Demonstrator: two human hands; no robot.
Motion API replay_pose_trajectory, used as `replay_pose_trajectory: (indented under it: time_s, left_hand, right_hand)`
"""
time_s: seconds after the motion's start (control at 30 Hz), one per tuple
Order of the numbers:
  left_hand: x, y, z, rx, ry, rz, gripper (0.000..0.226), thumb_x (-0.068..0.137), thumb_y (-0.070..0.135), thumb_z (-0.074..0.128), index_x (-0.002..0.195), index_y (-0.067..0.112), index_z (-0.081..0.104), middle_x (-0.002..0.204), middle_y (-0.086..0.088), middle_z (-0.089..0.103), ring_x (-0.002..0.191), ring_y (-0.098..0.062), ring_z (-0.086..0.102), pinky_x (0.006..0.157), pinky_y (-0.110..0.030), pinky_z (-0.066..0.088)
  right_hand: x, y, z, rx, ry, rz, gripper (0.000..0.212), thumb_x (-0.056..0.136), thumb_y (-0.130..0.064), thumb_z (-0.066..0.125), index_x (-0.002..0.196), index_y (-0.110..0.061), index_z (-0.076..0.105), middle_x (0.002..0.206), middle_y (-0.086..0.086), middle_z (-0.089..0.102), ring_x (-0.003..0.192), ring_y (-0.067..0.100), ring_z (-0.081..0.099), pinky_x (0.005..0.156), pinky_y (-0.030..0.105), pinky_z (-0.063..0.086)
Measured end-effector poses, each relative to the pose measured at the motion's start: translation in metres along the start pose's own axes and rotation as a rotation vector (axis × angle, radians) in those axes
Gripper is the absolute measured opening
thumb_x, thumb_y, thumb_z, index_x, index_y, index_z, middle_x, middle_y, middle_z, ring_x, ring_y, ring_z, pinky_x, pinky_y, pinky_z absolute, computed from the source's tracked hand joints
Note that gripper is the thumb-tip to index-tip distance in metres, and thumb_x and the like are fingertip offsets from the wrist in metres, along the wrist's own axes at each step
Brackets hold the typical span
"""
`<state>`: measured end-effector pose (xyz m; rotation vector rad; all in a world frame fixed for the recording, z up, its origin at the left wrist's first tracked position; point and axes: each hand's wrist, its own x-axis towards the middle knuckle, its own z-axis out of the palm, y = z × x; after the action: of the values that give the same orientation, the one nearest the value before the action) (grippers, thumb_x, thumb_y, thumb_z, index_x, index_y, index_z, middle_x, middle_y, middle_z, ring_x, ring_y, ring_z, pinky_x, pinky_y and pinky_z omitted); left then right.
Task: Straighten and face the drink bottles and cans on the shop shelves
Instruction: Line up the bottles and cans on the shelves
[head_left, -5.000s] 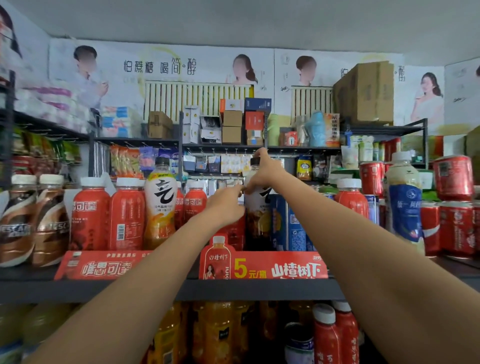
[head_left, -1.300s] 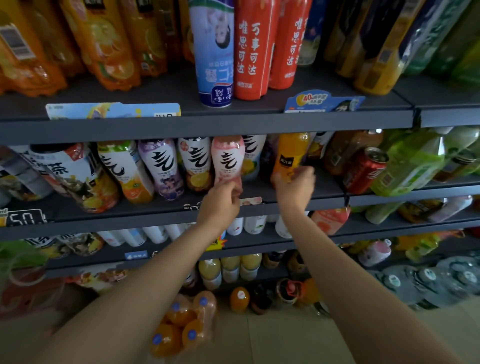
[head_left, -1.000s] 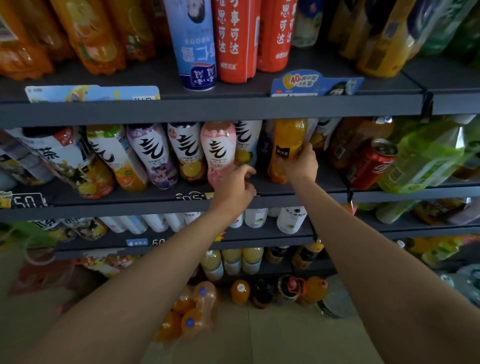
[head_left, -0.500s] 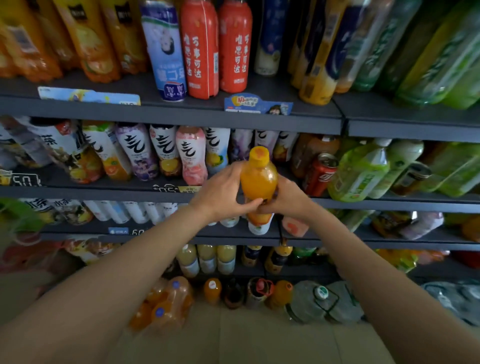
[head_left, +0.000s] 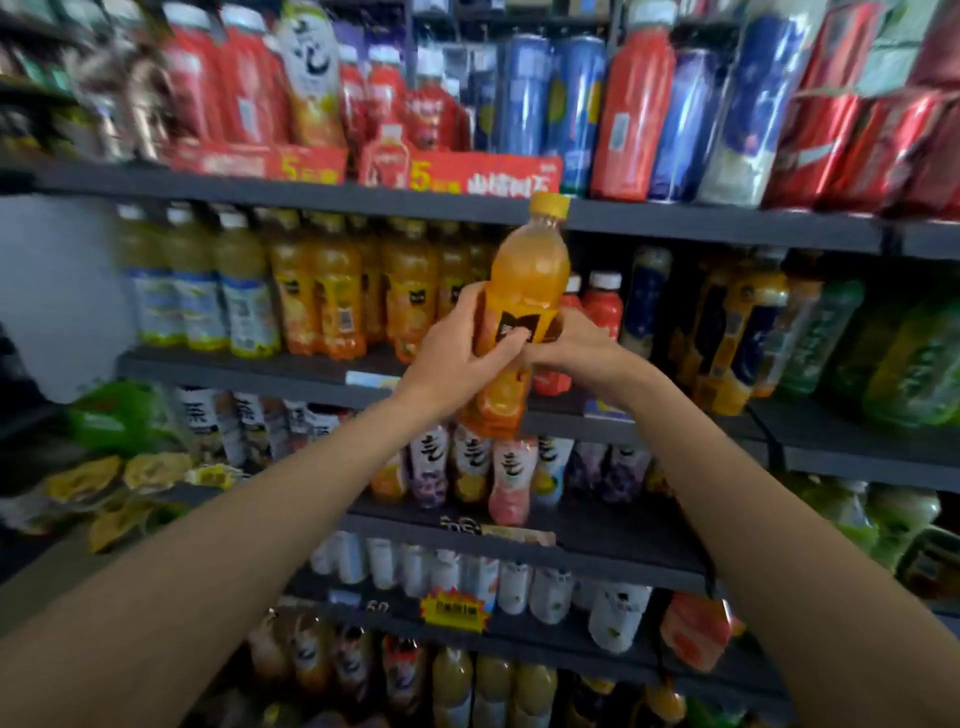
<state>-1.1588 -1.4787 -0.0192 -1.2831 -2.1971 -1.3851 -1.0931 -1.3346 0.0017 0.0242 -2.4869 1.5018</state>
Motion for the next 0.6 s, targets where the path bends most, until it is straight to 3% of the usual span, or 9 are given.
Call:
replay_pose_trajectory:
  time_s: [0.07, 0.13, 0.2, 0.3, 0.37, 0.47, 0.6]
  left_hand:
    - [0.003, -0.013, -0.027, -0.022, -0.014, -0.020, 0.054, 0.087, 0.039, 0.060, 0.130, 0.013, 0.040, 0.108, 0.002, 0.057, 0.102, -0.017, 0.057, 0.081, -0.024, 0.045]
    - [0.009, -0.030, -0.054, 0.004, -0.061, -0.042, 0.057, 0.087, 0.039, 0.061, 0.134, 0.015, 0.038, 0.120, 0.000, 0.056, 0.108, -0.018, 0.055, 0.087, -0.030, 0.046]
    - [0.015, -0.050, -0.076, 0.050, -0.106, -0.076, 0.061, 0.087, 0.039, 0.060, 0.139, 0.017, 0.034, 0.130, -0.001, 0.052, 0.114, -0.019, 0.052, 0.092, -0.032, 0.045]
    - [0.020, -0.082, -0.101, 0.105, -0.109, -0.145, 0.057, 0.090, 0.029, 0.058, 0.140, 0.015, 0.033, 0.133, -0.001, 0.050, 0.117, -0.017, 0.051, 0.089, -0.025, 0.042]
    - [0.021, -0.106, -0.114, 0.150, -0.087, -0.222, 0.051, 0.092, 0.020, 0.056, 0.138, 0.012, 0.036, 0.133, -0.004, 0.050, 0.118, -0.018, 0.051, 0.092, -0.028, 0.044]
    - [0.024, -0.143, -0.129, 0.238, -0.054, -0.318, 0.045, 0.091, 0.015, 0.056, 0.134, 0.012, 0.041, 0.130, -0.006, 0.052, 0.118, -0.020, 0.051, 0.097, -0.032, 0.043]
    - [0.030, -0.175, -0.137, 0.257, -0.045, -0.354, 0.047, 0.090, 0.015, 0.057, 0.135, 0.012, 0.042, 0.132, -0.006, 0.052, 0.122, -0.020, 0.049, 0.099, -0.030, 0.040]
  right_hand:
    - [0.019, -0.012, 0.017, -0.040, 0.000, -0.026, 0.023, 0.077, 0.001, 0.072, 0.094, -0.012, 0.064, 0.087, -0.002, 0.067, 0.077, 0.001, 0.063, 0.070, 0.017, 0.050]
    - [0.043, -0.018, 0.036, -0.076, 0.043, -0.038, 0.040, 0.073, -0.004, 0.077, 0.110, -0.006, 0.062, 0.104, 0.006, 0.069, 0.096, 0.014, 0.065, 0.084, 0.031, 0.054]
    - [0.065, -0.019, 0.059, -0.141, 0.139, -0.047, 0.051, 0.066, -0.011, 0.083, 0.112, -0.008, 0.061, 0.109, 0.008, 0.067, 0.103, 0.023, 0.063, 0.090, 0.043, 0.051]
    - [0.097, -0.014, 0.095, -0.259, 0.313, -0.030, 0.057, 0.065, -0.022, 0.085, 0.113, -0.009, 0.059, 0.112, 0.008, 0.065, 0.105, 0.024, 0.060, 0.084, 0.034, 0.049]
    - [0.116, -0.009, 0.115, -0.257, 0.409, 0.019, 0.061, 0.066, -0.024, 0.084, 0.117, -0.008, 0.056, 0.117, 0.010, 0.062, 0.109, 0.025, 0.057, 0.085, 0.031, 0.045]
    - [0.144, 0.001, 0.134, -0.289, 0.461, 0.095, 0.067, 0.066, -0.027, 0.084, 0.121, -0.007, 0.052, 0.123, 0.013, 0.057, 0.116, 0.029, 0.052, 0.094, 0.038, 0.042]
    - [0.174, 0.010, 0.159, -0.305, 0.493, 0.159, 0.068, 0.068, -0.028, 0.083, 0.123, -0.006, 0.050, 0.124, 0.013, 0.055, 0.117, 0.029, 0.052, 0.094, 0.035, 0.041]
